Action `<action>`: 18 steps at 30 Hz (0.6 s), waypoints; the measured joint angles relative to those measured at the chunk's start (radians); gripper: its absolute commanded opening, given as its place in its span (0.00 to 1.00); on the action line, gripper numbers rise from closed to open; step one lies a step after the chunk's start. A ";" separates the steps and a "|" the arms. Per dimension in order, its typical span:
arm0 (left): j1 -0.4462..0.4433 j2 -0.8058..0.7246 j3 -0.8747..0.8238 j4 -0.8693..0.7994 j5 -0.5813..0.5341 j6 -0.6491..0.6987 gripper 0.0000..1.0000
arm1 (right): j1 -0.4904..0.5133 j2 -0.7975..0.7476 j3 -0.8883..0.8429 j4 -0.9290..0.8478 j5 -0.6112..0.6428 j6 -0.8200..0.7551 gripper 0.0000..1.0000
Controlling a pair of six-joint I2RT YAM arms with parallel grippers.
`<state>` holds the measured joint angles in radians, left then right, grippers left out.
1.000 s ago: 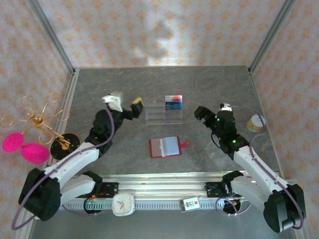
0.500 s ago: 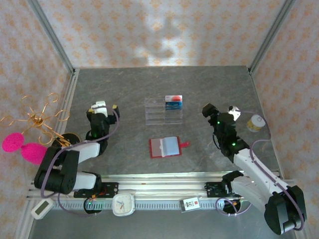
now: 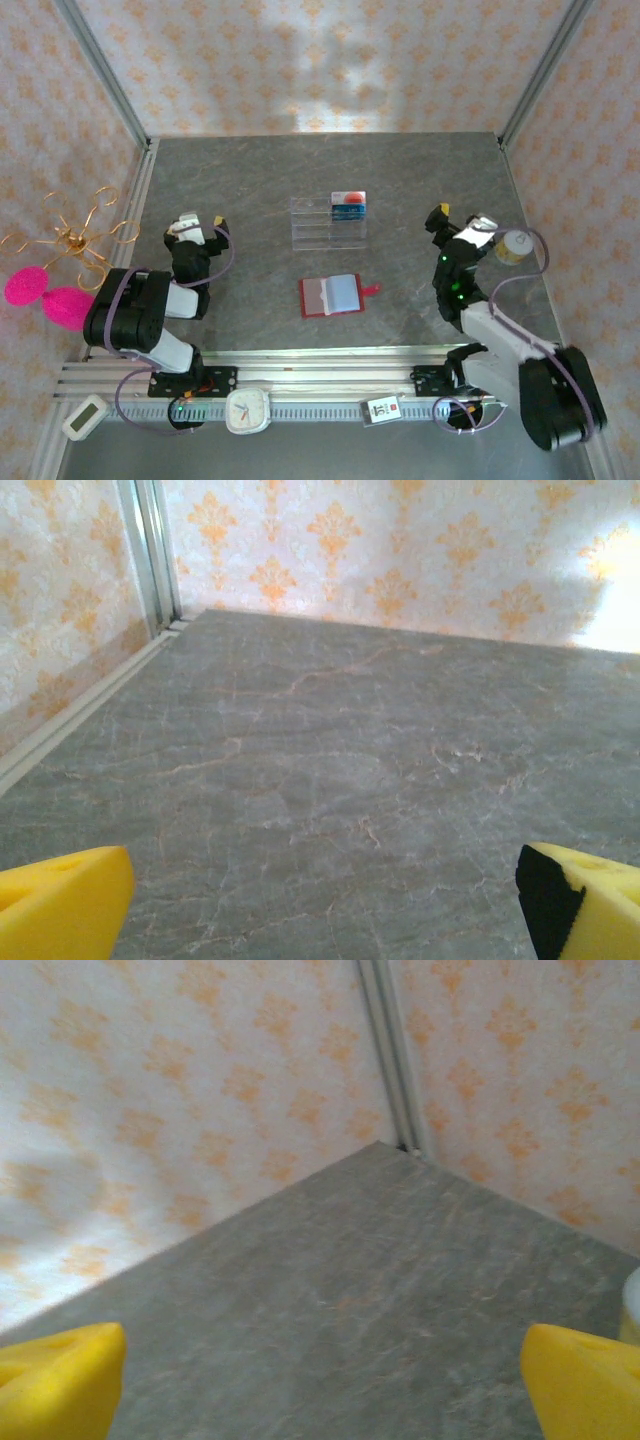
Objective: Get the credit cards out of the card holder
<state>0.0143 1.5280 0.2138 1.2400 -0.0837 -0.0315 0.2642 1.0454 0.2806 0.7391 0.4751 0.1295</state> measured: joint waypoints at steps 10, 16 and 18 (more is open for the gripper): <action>-0.001 0.000 -0.021 0.069 -0.054 -0.021 0.99 | -0.143 0.352 -0.042 0.290 -0.134 -0.131 1.00; -0.001 0.000 -0.021 0.074 -0.055 -0.021 0.99 | -0.190 0.478 -0.053 0.420 -0.252 -0.131 1.00; -0.001 0.000 -0.021 0.074 -0.055 -0.021 0.99 | -0.196 0.479 -0.055 0.442 -0.268 -0.131 1.00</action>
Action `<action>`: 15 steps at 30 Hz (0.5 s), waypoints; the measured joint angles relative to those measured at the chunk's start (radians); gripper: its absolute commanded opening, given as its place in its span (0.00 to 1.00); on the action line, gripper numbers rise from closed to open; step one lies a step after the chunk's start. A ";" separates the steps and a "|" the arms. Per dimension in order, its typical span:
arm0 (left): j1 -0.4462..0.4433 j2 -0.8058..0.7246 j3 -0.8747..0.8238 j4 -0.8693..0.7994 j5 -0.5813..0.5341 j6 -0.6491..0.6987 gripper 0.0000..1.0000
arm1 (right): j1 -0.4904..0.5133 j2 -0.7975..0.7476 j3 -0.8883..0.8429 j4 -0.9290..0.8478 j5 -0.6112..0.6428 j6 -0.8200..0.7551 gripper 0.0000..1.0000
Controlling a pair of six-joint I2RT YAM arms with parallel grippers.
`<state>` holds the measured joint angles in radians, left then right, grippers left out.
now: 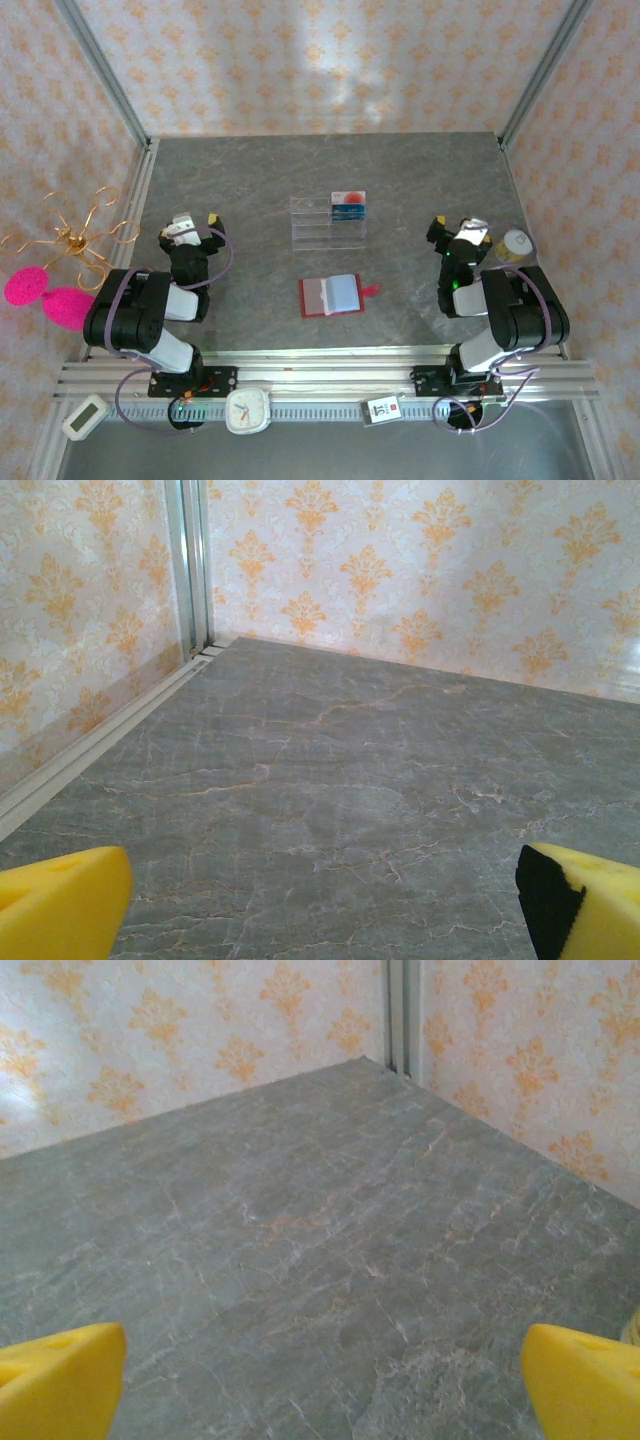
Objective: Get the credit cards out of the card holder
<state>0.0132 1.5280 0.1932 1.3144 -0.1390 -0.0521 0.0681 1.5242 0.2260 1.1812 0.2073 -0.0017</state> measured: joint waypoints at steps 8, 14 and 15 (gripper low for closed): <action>0.000 0.000 0.000 0.000 0.000 0.000 0.99 | 0.000 0.000 0.000 0.040 -0.030 0.000 1.00; 0.000 0.000 0.003 -0.002 0.021 0.003 0.99 | 0.000 0.000 0.000 0.041 -0.033 0.000 1.00; -0.001 0.000 0.003 -0.002 0.026 0.005 0.99 | 0.000 0.000 0.000 0.041 -0.033 0.000 1.00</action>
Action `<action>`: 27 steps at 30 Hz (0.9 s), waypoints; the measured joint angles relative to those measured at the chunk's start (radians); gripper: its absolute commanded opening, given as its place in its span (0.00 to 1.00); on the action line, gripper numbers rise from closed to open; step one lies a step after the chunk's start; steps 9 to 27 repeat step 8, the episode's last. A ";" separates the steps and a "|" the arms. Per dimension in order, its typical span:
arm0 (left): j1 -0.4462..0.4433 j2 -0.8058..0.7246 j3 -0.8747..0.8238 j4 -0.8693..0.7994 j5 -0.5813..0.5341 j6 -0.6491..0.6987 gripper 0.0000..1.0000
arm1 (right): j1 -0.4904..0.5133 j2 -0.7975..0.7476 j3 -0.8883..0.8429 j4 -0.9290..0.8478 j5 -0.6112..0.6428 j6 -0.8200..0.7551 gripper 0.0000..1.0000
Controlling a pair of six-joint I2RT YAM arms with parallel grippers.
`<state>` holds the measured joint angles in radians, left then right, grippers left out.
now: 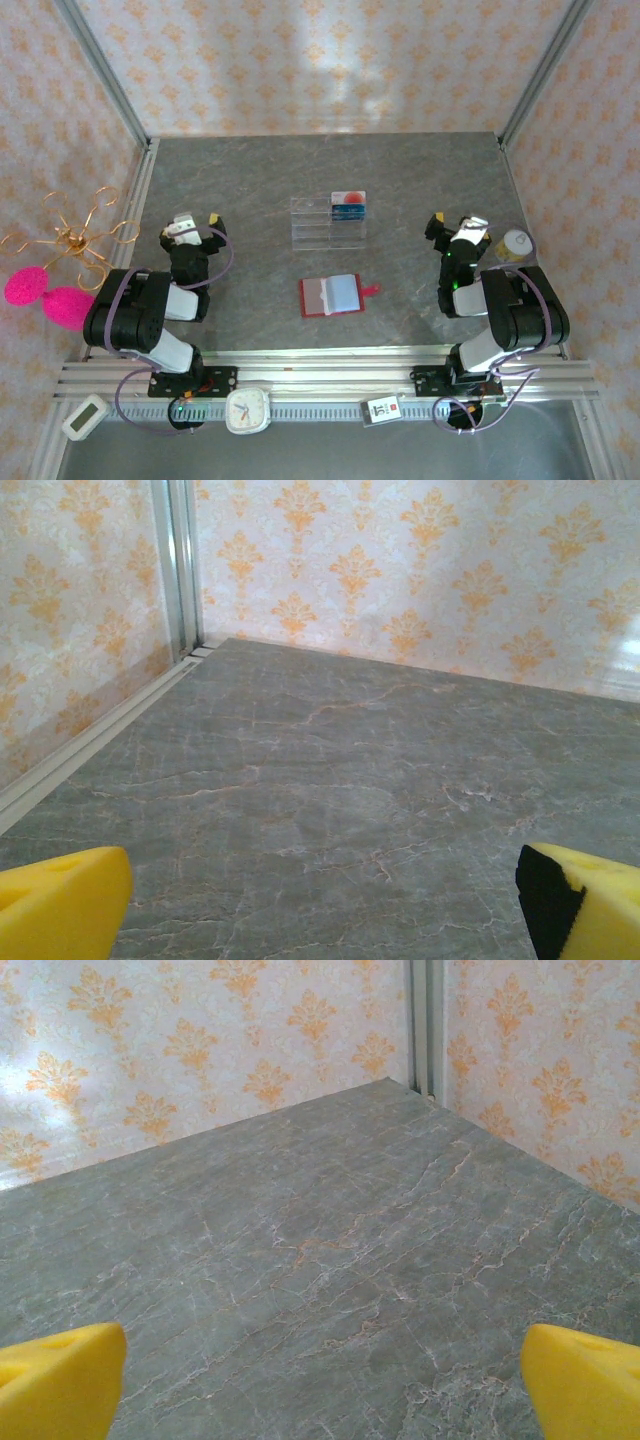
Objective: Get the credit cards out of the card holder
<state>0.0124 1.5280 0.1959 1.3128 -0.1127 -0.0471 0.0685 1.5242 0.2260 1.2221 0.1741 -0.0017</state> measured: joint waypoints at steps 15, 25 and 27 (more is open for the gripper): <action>-0.006 0.000 0.000 0.000 0.008 0.004 0.99 | 0.000 0.000 0.000 0.003 0.000 0.000 1.00; -0.006 0.000 0.000 0.000 0.008 0.004 0.99 | 0.000 0.000 0.000 0.003 0.000 0.000 1.00; -0.006 0.000 0.000 0.000 0.008 0.004 0.99 | 0.000 0.000 0.000 0.003 0.000 0.000 1.00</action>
